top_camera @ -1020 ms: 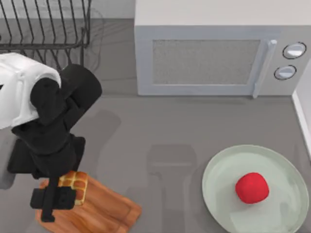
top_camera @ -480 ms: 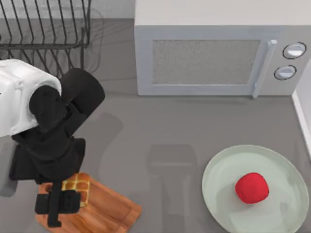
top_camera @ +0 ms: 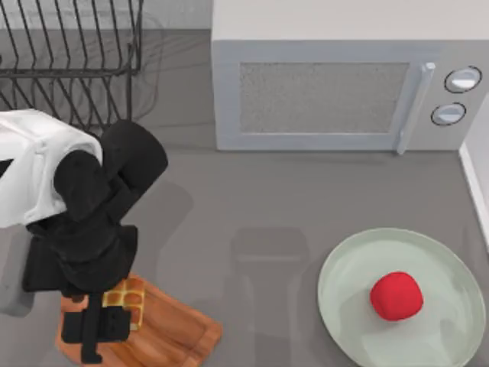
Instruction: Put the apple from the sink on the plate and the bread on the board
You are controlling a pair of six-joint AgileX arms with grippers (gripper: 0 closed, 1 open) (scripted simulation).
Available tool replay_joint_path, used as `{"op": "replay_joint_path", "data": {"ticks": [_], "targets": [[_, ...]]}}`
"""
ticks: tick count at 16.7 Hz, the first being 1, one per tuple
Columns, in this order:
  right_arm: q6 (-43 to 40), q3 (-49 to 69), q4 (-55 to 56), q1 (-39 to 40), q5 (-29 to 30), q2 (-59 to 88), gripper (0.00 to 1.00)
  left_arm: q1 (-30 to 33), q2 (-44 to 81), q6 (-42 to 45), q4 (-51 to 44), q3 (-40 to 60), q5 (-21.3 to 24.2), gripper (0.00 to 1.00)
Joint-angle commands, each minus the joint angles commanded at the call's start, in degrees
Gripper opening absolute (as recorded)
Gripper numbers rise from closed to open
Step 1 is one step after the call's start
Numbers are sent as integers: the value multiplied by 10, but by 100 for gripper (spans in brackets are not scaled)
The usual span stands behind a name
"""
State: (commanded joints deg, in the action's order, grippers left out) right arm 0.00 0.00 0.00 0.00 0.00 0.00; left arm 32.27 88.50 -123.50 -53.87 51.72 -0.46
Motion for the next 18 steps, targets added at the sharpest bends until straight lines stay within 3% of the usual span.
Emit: {"op": "replay_joint_path", "data": {"ticks": [14,18], "targets": [[0,0,0,0,0,0,100,2,26,-1,70,-42,0,0],[0,0,0,0,0,0,100,2,26,-1,70,-42,0,30]]}}
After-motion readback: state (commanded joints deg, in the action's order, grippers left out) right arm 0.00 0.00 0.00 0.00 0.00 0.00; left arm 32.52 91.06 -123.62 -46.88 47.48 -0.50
